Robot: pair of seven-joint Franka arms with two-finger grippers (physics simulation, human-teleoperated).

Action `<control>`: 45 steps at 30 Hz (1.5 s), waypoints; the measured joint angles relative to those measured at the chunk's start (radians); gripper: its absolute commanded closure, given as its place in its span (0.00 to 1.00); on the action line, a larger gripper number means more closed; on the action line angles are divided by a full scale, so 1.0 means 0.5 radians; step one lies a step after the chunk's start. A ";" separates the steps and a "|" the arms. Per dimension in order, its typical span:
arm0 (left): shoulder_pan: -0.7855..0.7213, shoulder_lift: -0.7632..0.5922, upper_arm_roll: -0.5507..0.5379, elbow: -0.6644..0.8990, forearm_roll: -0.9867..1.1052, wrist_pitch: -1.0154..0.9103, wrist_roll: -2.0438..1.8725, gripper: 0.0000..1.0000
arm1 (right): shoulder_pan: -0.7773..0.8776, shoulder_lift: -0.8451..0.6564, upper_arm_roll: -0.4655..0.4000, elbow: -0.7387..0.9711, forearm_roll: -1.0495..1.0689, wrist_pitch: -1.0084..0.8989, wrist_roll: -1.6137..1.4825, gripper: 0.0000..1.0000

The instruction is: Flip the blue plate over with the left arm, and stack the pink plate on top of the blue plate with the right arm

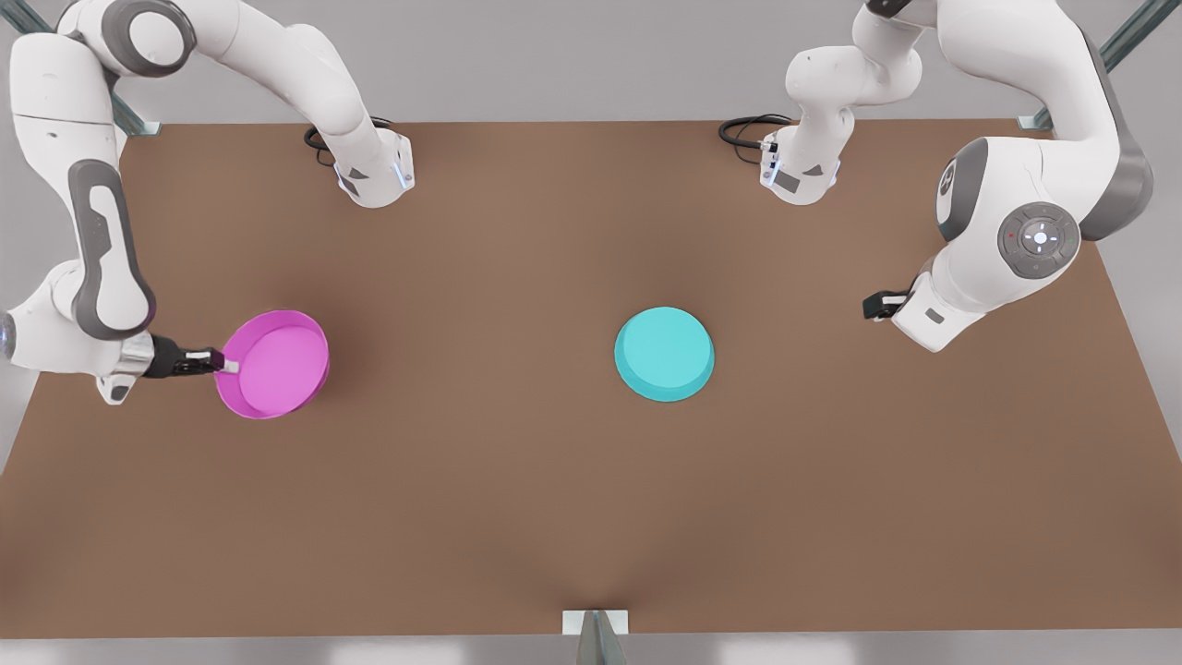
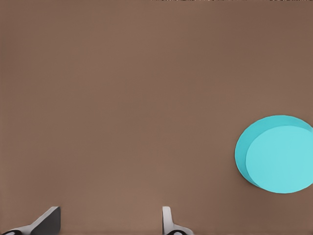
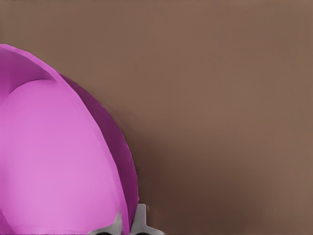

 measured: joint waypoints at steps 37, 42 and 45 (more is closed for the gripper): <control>0.003 0.006 0.000 0.000 0.000 0.003 0.000 0.00 | 2.636 0.295 -0.074 0.261 0.003 1.190 2.699 0.79; 0.003 0.009 0.000 0.000 -0.001 0.003 0.000 0.00 | 2.762 0.308 -0.170 0.265 -0.016 1.193 2.696 0.73; 0.003 0.009 0.000 0.000 -0.001 0.003 0.000 0.00 | 2.792 0.327 -0.200 0.265 -0.023 1.216 2.700 0.46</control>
